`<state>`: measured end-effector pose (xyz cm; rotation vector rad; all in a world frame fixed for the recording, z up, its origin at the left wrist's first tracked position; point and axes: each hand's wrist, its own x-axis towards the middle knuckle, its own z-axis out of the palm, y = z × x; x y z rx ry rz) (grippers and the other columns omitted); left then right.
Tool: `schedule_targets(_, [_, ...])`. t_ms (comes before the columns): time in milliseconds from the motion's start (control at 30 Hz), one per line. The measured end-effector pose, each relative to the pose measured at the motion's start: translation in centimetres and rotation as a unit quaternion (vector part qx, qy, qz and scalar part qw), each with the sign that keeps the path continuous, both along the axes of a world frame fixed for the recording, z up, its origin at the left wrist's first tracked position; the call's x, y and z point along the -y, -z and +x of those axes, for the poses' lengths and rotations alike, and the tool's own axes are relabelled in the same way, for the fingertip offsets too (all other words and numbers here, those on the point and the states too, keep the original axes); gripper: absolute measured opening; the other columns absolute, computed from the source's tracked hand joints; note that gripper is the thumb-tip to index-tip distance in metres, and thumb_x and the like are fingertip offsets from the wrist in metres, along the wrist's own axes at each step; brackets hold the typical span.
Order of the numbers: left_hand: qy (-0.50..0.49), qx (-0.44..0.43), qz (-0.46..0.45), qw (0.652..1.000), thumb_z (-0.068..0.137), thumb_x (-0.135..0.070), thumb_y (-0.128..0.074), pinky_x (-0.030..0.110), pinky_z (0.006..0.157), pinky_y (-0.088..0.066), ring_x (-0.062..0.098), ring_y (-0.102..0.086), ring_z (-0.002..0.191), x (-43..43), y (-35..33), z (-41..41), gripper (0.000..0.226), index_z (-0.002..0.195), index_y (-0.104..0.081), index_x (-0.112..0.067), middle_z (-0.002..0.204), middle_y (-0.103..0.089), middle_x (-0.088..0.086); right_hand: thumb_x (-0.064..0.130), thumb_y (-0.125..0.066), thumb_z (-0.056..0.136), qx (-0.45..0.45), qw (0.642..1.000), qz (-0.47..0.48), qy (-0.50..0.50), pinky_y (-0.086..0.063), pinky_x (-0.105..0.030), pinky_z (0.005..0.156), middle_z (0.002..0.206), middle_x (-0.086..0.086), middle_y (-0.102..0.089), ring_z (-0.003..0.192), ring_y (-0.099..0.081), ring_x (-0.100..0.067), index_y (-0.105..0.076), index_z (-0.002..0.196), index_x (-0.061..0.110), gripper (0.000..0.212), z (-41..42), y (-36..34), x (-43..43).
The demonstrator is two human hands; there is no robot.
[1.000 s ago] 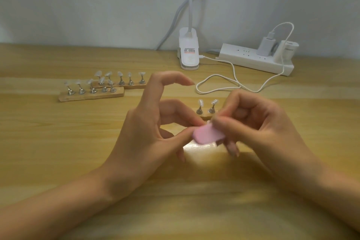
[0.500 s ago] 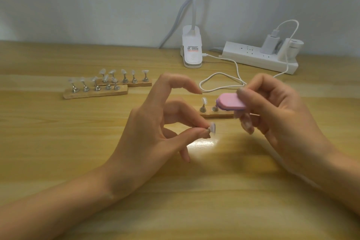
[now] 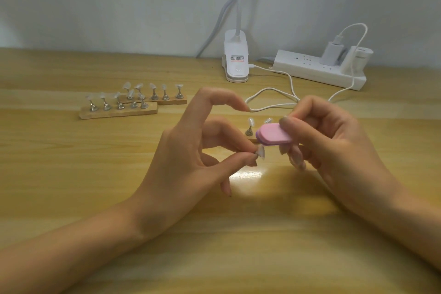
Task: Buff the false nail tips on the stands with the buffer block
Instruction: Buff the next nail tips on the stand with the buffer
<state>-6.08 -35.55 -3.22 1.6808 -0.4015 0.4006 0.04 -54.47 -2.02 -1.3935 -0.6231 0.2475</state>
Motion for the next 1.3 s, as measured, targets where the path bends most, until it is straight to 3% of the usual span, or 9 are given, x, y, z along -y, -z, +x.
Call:
schedule_targets(167, [0.003,0.013,0.037,0.999,0.08,-0.004,-0.078,0.026,0.041,-0.051,0.022,-0.074,0.083,0.28,0.24,-0.27,0.053,0.115,-0.049,-0.03,0.083,-0.074,-0.005,0.025,-0.079,0.084,0.009,1.0,0.011,-0.017,-0.042,-0.016,0.044,0.06,-0.005,-0.064,0.043,-0.048,-0.008,-0.063,0.074,0.019,0.02,0.28,-0.14,0.31])
schedule_targets(367, [0.005,-0.005,0.002,1.0,0.081,-0.012,-0.078,0.026,0.042,-0.051,0.023,-0.074,0.077,-0.02,0.05,-0.11,0.053,0.123,-0.049,-0.027,0.079,-0.073,0.001,0.021,-0.072,0.084,0.031,0.998,-0.01,-0.056,-0.044,-0.015,0.045,0.062,-0.001,-0.066,0.044,-0.051,-0.008,-0.061,0.072,0.019,0.016,0.32,0.08,0.27])
schedule_targets(633, [0.018,-0.01,0.005,1.0,0.084,-0.001,-0.075,0.025,0.043,-0.052,0.027,-0.075,0.079,0.1,0.27,-0.07,0.075,0.141,-0.04,-0.036,0.081,-0.074,0.003,0.033,-0.074,0.077,-0.033,0.999,0.029,-0.031,-0.04,-0.014,0.043,0.059,0.002,-0.062,0.043,-0.047,-0.007,-0.062,0.07,0.027,0.015,0.56,-0.13,0.44])
schedule_targets(767, [0.017,-0.011,0.018,1.0,0.083,-0.006,-0.074,0.026,0.042,-0.052,0.021,-0.071,0.066,0.06,0.21,-0.04,0.081,0.147,-0.035,-0.038,0.081,-0.074,0.001,0.022,-0.075,0.086,0.011,0.997,-0.019,-0.068,-0.043,-0.015,0.046,0.063,0.0,-0.066,0.044,-0.051,-0.005,-0.064,0.076,0.018,0.015,-0.17,0.04,0.09])
schedule_targets(1133, [0.008,-0.013,0.047,0.999,0.082,0.0,-0.074,0.023,0.038,-0.047,0.014,-0.071,0.066,0.02,0.19,-0.18,0.081,0.145,-0.037,-0.034,0.08,-0.074,-0.003,0.024,-0.08,0.082,0.023,0.999,-0.031,-0.021,-0.043,-0.015,0.045,0.06,-0.002,-0.065,0.043,-0.049,-0.006,-0.066,0.074,0.019,0.017,0.0,-0.18,0.2])
schedule_targets(1233, [0.008,-0.01,0.053,0.999,0.083,-0.008,-0.077,0.023,0.038,-0.048,0.011,-0.065,0.055,0.12,0.17,-0.22,0.079,0.145,-0.038,-0.036,0.08,-0.074,-0.002,0.021,-0.08,0.085,0.044,0.997,-0.049,-0.045,-0.044,-0.016,0.044,0.063,-0.002,-0.068,0.045,-0.052,-0.006,-0.066,0.073,0.021,0.018,-0.22,-0.18,0.07])
schedule_targets(1300, [0.008,-0.015,0.05,0.999,0.082,-0.004,-0.076,0.023,0.038,-0.047,0.015,-0.07,0.062,0.11,0.18,-0.17,0.079,0.144,-0.038,-0.036,0.081,-0.075,-0.002,0.023,-0.079,0.082,0.04,0.998,-0.039,-0.015,-0.043,-0.016,0.044,0.061,-0.004,-0.066,0.044,-0.05,-0.007,-0.067,0.071,0.021,0.015,-0.08,-0.21,0.13])
